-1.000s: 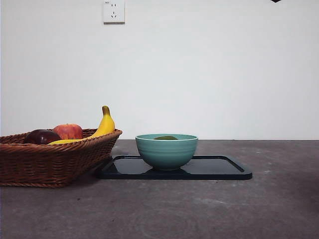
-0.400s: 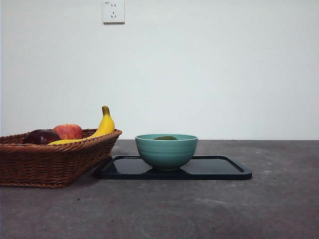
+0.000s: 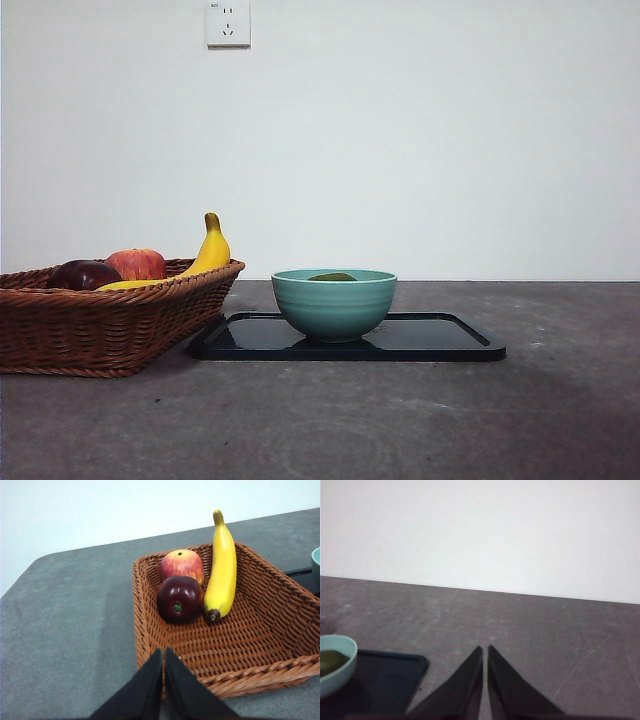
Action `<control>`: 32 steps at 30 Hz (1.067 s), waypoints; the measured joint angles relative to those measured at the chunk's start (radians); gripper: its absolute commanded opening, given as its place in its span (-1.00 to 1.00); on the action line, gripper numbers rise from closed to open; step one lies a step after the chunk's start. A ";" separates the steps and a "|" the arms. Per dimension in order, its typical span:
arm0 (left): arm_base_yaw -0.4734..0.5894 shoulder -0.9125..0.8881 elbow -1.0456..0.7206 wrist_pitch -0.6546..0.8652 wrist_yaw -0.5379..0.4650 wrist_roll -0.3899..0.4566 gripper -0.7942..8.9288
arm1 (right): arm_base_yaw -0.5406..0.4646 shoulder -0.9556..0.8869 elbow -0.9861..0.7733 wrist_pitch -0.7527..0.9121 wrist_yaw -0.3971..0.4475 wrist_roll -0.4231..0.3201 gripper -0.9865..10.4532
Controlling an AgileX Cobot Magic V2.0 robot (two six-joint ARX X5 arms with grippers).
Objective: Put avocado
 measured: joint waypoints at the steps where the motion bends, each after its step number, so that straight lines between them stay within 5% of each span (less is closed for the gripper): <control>1: 0.000 0.000 0.000 0.000 0.000 0.000 -0.82 | -0.002 -0.021 -0.027 0.005 0.003 0.000 -0.81; 9: 0.000 0.000 0.000 0.000 0.000 0.000 -0.82 | -0.002 -0.128 -0.179 0.010 0.051 0.000 -0.81; 32: 0.000 0.000 0.000 0.000 0.000 0.000 -0.82 | -0.002 -0.145 -0.179 -0.132 0.081 0.000 -0.81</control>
